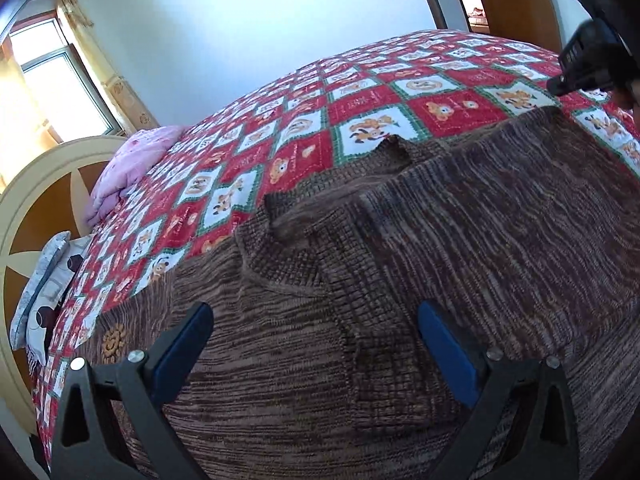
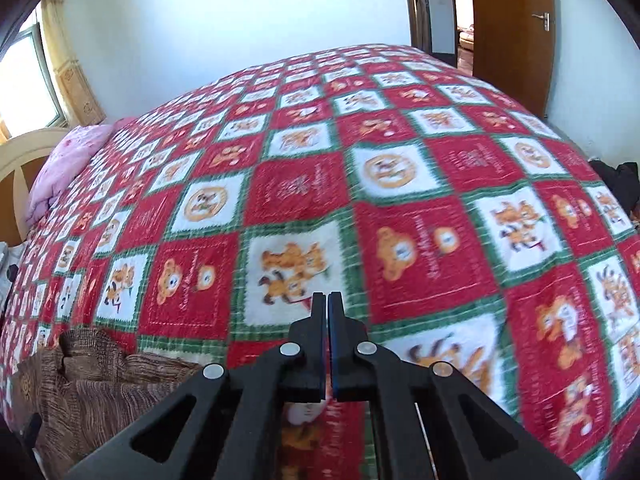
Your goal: Fold small clothes
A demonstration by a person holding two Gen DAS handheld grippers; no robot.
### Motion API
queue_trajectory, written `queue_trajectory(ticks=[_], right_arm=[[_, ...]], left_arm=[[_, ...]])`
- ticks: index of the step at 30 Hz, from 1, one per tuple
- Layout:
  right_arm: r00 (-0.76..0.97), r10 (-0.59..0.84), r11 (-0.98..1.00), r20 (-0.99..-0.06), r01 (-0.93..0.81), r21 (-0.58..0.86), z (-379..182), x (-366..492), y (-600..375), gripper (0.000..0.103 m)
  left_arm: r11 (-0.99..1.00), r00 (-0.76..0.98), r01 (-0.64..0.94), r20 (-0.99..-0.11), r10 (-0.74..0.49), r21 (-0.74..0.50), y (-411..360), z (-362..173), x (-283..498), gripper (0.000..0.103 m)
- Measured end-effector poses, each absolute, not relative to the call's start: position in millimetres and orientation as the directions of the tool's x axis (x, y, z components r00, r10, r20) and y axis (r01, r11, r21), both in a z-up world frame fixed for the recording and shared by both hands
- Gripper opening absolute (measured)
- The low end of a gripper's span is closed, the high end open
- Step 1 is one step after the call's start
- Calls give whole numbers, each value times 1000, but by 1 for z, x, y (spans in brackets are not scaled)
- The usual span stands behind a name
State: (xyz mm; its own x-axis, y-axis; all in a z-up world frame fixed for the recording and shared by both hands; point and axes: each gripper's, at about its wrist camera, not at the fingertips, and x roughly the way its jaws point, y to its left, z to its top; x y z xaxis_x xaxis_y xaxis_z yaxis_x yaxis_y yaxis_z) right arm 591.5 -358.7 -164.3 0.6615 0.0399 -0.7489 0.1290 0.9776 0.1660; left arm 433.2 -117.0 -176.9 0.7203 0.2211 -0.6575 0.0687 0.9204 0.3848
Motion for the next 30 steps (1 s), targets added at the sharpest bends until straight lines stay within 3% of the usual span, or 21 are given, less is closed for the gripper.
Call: queue_trajectory(ticks=[5, 10, 12, 18, 23, 24, 30], right_arm=[[639, 241, 961, -731, -50, 273, -157, 526, -337, 2], [579, 206, 966, -789, -249, 70, -174, 462, -278, 2], [540, 135, 968, -831, -252, -7, -191, 445, -272, 2], [534, 53, 965, -844, -246, -95, -184, 415, -270, 0], [591, 150, 966, -793, -257, -8, -160, 419, -266, 10], [575, 153, 968, -804, -252, 4, -164, 420, -265, 16], [545, 126, 970, -829, -242, -12, -193, 389, -275, 17]], left_arm=[[937, 717, 68, -670, 193, 343, -112, -177, 435, 103], [944, 715, 70, -676, 179, 323, -110, -177, 437, 103], [948, 707, 70, -686, 172, 309, -107, -178, 436, 103], [978, 678, 68, -728, 101, 198, -94, -176, 420, 103], [999, 655, 38, -756, -2, 30, -63, -169, 403, 103], [999, 656, 18, -755, 11, 30, -57, -168, 397, 103], [996, 679, 12, -732, 57, 89, -26, -166, 352, 103]])
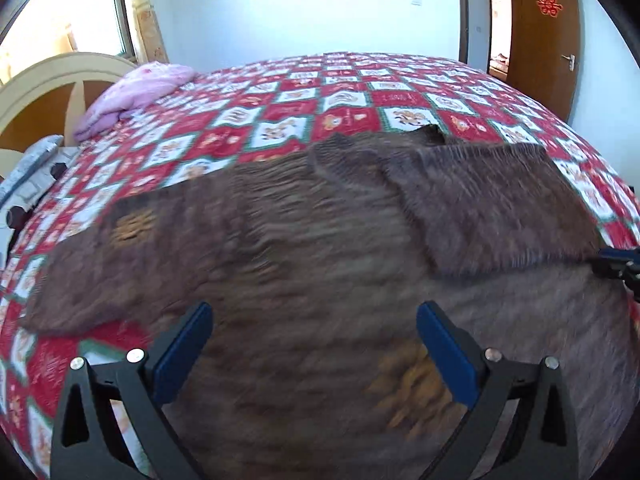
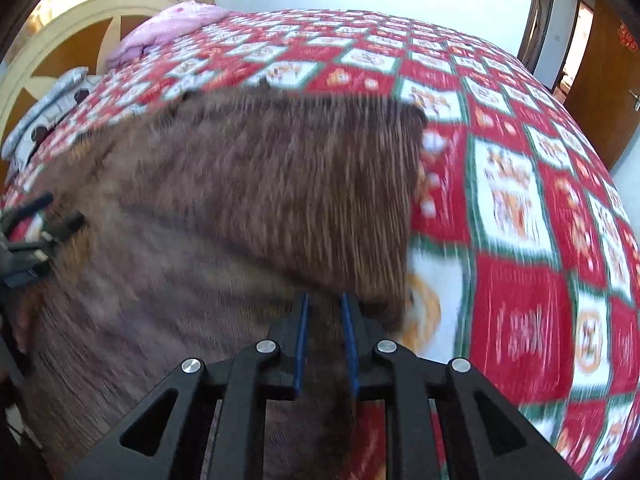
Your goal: Fold small clothes
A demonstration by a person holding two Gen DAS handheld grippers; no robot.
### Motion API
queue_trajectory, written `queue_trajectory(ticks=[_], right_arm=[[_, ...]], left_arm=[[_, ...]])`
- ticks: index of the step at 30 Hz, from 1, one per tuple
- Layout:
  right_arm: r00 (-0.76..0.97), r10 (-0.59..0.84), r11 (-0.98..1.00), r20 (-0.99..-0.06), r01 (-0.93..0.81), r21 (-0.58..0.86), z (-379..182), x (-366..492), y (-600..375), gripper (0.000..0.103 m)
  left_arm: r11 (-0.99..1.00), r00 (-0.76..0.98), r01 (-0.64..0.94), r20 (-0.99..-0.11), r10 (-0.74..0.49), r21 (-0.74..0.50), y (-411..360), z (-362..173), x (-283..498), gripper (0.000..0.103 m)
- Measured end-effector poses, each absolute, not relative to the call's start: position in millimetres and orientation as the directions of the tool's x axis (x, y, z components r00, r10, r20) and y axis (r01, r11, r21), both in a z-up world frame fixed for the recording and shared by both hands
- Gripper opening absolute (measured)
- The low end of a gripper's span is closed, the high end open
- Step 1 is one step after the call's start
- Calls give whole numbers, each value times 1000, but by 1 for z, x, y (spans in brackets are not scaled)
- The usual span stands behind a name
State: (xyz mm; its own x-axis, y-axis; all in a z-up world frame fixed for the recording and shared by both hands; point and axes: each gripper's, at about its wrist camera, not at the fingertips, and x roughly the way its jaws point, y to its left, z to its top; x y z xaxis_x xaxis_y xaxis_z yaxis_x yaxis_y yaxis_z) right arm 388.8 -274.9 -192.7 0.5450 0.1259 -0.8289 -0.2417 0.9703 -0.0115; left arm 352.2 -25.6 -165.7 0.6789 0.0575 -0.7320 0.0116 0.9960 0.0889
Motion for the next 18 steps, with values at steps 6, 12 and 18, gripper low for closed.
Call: queue_trajectory(ticks=[6, 12, 18], right_arm=[[603, 114, 969, -790, -244, -46, -175, 346, -262, 24], [603, 59, 951, -795, -275, -139, -188, 328, -225, 43], [653, 186, 958, -734, -286, -12, -153, 375, -197, 43]], left_arm=[[998, 710, 6, -703, 42, 66, 4, -159, 312, 103], [997, 700, -60, -711, 70, 40, 36, -161, 304, 103], [984, 714, -166, -681, 162, 60, 84, -150, 294, 103]])
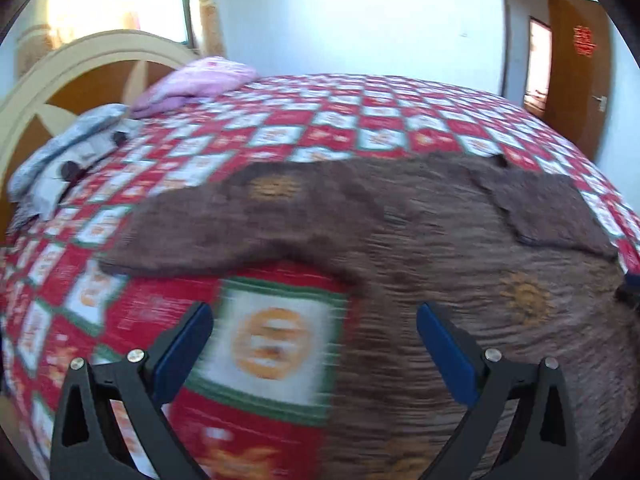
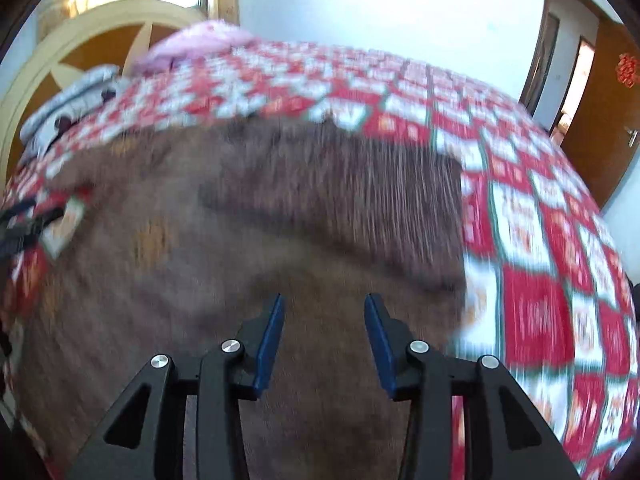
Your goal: Fold small clothes
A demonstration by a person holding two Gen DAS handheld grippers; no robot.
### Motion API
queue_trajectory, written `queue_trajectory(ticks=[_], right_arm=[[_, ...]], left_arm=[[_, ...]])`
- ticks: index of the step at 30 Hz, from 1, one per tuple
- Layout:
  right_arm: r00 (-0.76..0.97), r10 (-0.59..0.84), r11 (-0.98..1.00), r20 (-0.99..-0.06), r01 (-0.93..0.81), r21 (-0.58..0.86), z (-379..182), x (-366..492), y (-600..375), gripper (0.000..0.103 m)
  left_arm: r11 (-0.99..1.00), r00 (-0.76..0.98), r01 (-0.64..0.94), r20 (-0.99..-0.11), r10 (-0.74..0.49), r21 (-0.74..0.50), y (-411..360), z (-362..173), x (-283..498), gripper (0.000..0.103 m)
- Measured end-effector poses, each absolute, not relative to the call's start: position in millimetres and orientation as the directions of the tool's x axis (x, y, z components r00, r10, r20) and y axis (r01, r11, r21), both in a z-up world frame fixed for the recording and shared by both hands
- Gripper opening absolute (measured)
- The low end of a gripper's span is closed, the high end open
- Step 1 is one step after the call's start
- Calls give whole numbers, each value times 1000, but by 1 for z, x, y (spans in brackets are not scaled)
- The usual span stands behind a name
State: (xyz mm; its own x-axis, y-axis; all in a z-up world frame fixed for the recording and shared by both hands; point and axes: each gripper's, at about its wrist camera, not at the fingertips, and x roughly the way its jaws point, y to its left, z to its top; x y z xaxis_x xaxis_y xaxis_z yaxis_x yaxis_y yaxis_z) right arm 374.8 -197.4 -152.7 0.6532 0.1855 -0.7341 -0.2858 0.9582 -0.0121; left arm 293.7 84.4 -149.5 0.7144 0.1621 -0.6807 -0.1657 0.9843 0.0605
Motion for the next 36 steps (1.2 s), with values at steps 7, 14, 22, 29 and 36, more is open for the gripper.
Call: queue_trajectory(ticks=[7, 14, 22, 29, 36], right_arm=[[560, 277, 939, -781, -331, 96, -176, 452, -146, 43], [538, 301, 917, -787, -390, 83, -198, 424, -143, 44], [606, 251, 921, -755, -390, -7, -203, 409, -137, 44], [630, 253, 923, -734, -384, -11, -203, 405, -138, 44], [655, 225, 924, -722, -378, -54, -202, 400, -134, 44]], left_arm=[[945, 681, -322, -680, 271, 55, 143, -143, 293, 103], [916, 634, -393, -699, 330, 76, 185, -157, 296, 103], [870, 580, -493, -732, 357, 34, 222, -170, 311, 103], [826, 569, -561, -749, 339, -52, 253, -171, 309, 103], [819, 606, -541, -764, 222, -191, 259, -178, 318, 93]])
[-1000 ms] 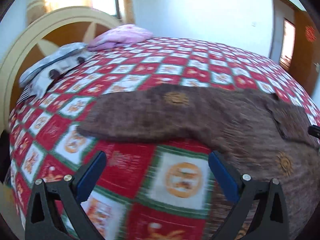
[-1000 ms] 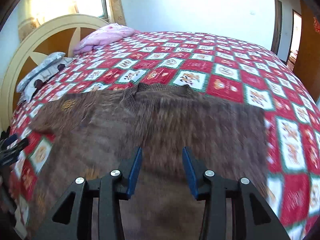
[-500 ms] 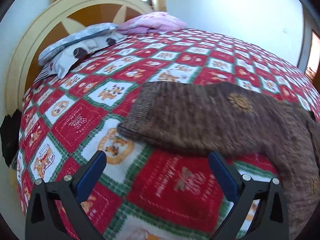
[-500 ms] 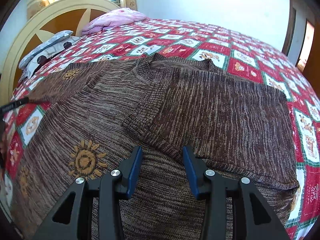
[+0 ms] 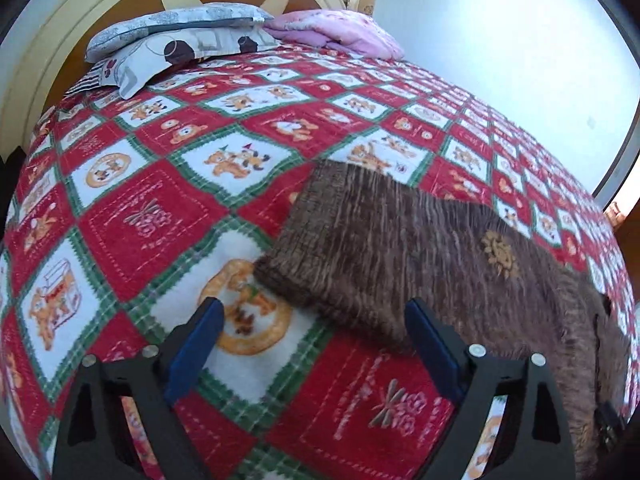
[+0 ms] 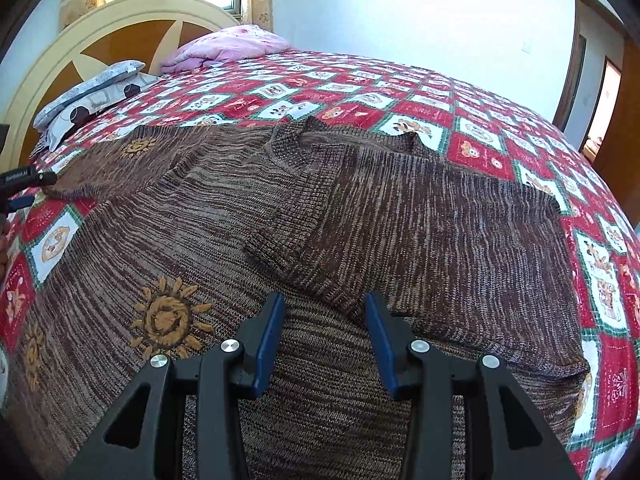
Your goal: Fold small clothes
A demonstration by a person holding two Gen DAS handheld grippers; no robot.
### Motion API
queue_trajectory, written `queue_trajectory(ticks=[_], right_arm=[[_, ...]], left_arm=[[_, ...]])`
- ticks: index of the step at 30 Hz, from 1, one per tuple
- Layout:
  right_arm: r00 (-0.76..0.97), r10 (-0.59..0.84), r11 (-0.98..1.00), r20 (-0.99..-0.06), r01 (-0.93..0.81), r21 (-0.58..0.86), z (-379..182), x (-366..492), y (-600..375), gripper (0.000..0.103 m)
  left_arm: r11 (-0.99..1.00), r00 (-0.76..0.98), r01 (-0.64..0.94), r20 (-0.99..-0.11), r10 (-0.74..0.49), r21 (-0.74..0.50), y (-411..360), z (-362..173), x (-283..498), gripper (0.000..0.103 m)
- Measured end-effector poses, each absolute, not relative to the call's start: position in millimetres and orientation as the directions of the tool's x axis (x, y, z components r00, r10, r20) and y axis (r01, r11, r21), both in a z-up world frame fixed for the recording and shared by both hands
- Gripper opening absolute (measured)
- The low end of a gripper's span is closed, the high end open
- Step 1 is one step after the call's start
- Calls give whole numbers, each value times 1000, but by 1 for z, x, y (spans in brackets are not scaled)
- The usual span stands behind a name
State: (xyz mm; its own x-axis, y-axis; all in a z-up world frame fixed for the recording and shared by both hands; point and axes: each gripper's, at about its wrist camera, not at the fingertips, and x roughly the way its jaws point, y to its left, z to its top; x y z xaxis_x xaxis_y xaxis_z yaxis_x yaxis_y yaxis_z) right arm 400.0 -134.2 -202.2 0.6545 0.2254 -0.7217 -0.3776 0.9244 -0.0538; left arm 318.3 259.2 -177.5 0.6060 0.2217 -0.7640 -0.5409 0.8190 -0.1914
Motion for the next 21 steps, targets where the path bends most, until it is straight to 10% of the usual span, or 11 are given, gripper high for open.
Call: queue_trajectory(ticks=[7, 11, 21], right_arm=[[662, 220, 925, -717, -374, -61, -202, 400, -133, 44], [663, 219, 926, -715, -373, -62, -201, 400, -133, 44], [664, 222, 926, -714, -372, -59, -201, 400, -134, 44]], left_arm=[[795, 627, -550, -755, 193, -254, 270, -178, 338, 75], [793, 643, -536, -749, 162, -288, 273, -180, 342, 25], [779, 685, -514, -719, 119, -360, 286, -173, 335, 10]])
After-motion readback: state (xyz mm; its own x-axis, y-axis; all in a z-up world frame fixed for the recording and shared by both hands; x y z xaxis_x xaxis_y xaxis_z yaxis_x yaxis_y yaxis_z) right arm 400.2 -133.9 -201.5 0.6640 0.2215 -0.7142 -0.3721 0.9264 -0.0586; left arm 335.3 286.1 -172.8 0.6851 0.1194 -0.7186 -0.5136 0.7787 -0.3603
